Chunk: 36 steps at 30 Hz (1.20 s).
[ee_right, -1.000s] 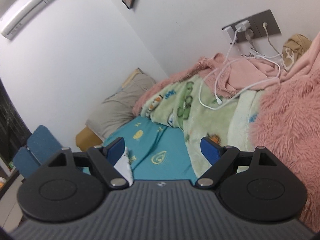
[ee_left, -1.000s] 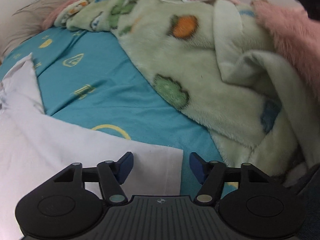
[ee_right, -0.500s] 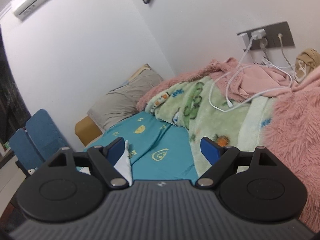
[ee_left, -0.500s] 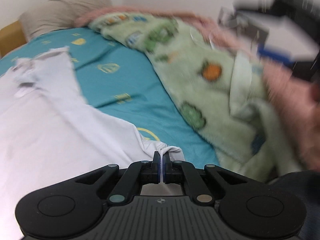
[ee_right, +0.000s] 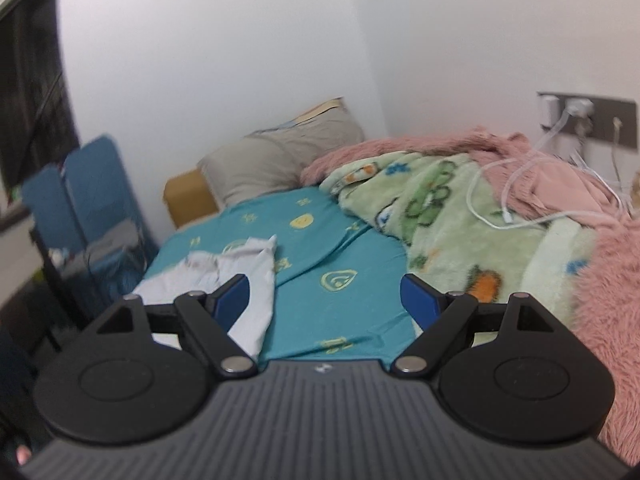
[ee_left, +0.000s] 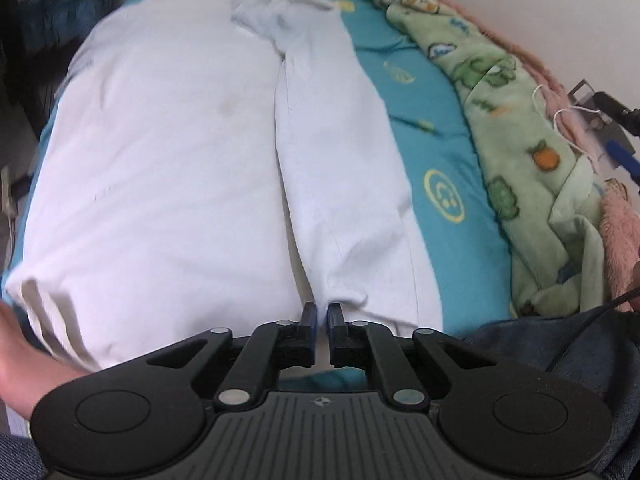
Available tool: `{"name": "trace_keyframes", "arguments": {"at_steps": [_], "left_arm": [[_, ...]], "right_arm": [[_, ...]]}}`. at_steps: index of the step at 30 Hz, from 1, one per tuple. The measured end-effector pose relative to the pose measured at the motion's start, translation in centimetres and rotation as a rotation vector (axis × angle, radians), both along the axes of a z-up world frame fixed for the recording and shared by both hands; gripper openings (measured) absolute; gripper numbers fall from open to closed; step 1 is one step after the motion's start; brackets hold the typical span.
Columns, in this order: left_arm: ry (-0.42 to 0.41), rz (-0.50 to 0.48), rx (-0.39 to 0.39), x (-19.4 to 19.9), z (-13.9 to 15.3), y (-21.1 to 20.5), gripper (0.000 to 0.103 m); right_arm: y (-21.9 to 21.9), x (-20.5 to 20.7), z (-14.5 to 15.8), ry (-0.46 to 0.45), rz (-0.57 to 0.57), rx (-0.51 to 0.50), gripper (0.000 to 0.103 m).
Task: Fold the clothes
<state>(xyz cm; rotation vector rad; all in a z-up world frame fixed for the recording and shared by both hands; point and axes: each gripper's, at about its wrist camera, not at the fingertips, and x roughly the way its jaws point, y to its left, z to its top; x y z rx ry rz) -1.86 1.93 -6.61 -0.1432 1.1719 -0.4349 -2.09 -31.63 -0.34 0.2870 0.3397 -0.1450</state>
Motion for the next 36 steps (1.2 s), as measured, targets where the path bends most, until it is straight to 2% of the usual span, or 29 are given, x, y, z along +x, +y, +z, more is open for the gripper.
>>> {"name": "trace_keyframes", "arguments": {"at_steps": [2,3,4,7,12,16,21,24,25,27,29,34,36], "left_arm": [[0.019,0.017,-0.038,0.4,0.2,0.6,0.023],[0.017,0.027,-0.056,0.7,0.4,0.9,0.041],[0.013,0.037,-0.075,1.0,0.5,1.1,0.053],[0.029,0.077,-0.105,2.5,-0.2,1.1,0.061],[0.104,0.159,-0.102,5.0,-3.7,1.3,0.062],[0.175,0.187,-0.144,6.3,-5.6,1.7,0.060],[0.184,0.148,-0.176,6.5,-6.0,1.4,0.054],[0.167,0.105,-0.164,6.4,-5.9,0.8,0.036],[0.153,0.091,-0.156,6.2,-5.8,0.6,0.025],[0.126,0.065,-0.139,5.7,-5.4,0.1,0.010],[0.085,0.049,-0.093,5.0,-4.8,-0.4,0.007],[0.028,0.044,0.113,2.8,-4.6,-1.5,0.005],[0.013,0.039,0.142,2.4,-4.3,-1.8,0.005]], "right_arm": [[1.1,0.0,0.1,0.009,0.036,-0.029,0.084],[1.6,0.1,0.0,0.014,0.054,-0.040,0.084],[1.9,0.3,-0.2,0.025,0.067,-0.028,0.084],[2.5,1.1,-0.9,0.059,0.108,0.007,0.084],[2.7,2.7,-2.5,0.142,0.147,0.100,0.084],[3.3,3.1,-3.0,0.166,0.164,0.095,0.084],[3.5,3.3,-3.1,0.176,0.173,0.088,0.084],[3.7,3.2,-3.0,0.177,0.182,0.077,0.084],[3.8,3.2,-3.0,0.176,0.184,0.073,0.084],[3.8,3.3,-3.0,0.177,0.185,0.069,0.084],[3.8,3.3,-3.0,0.176,0.184,0.069,0.084],[3.9,3.1,-3.0,0.165,0.187,0.065,0.084],[3.9,3.0,-2.9,0.162,0.186,0.065,0.084]]}}
